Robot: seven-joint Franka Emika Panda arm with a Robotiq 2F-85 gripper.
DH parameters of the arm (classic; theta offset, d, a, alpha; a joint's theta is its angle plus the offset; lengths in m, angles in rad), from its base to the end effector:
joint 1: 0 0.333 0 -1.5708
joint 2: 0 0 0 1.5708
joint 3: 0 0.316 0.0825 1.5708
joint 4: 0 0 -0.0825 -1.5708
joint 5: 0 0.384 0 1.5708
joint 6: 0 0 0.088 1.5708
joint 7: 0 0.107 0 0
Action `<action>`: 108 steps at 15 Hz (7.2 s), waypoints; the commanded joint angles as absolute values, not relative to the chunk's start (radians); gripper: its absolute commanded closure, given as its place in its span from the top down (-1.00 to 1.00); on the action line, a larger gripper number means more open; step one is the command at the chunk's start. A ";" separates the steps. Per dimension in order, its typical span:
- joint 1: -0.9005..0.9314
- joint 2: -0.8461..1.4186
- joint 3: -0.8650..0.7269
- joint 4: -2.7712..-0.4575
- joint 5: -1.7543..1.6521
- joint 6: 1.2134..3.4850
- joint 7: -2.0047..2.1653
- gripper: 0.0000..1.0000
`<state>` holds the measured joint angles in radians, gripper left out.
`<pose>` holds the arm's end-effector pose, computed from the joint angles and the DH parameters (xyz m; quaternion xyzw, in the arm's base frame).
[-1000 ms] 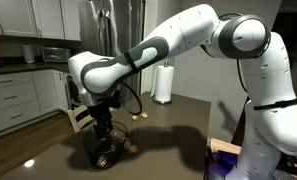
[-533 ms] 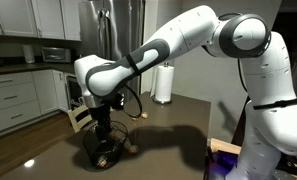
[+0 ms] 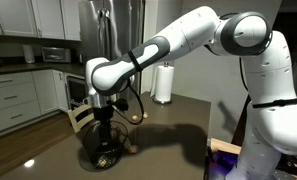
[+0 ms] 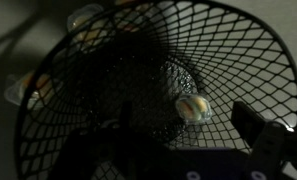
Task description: Pick up the object in the trash can and put it on the table.
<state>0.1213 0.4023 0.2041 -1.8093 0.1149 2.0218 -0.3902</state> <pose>0.5913 0.1978 0.3119 -0.9403 -0.3154 0.0883 0.0923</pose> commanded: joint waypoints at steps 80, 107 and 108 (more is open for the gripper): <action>0.052 0.153 -0.024 -2.106 -0.166 2.330 0.197 -0.88; 0.057 -0.004 0.022 -2.246 -0.123 2.208 0.168 1.00; 0.057 -0.021 0.024 -2.257 -0.125 2.204 0.170 1.00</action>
<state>0.0601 0.0582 0.0141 -2.2008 -0.1450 2.2276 0.1736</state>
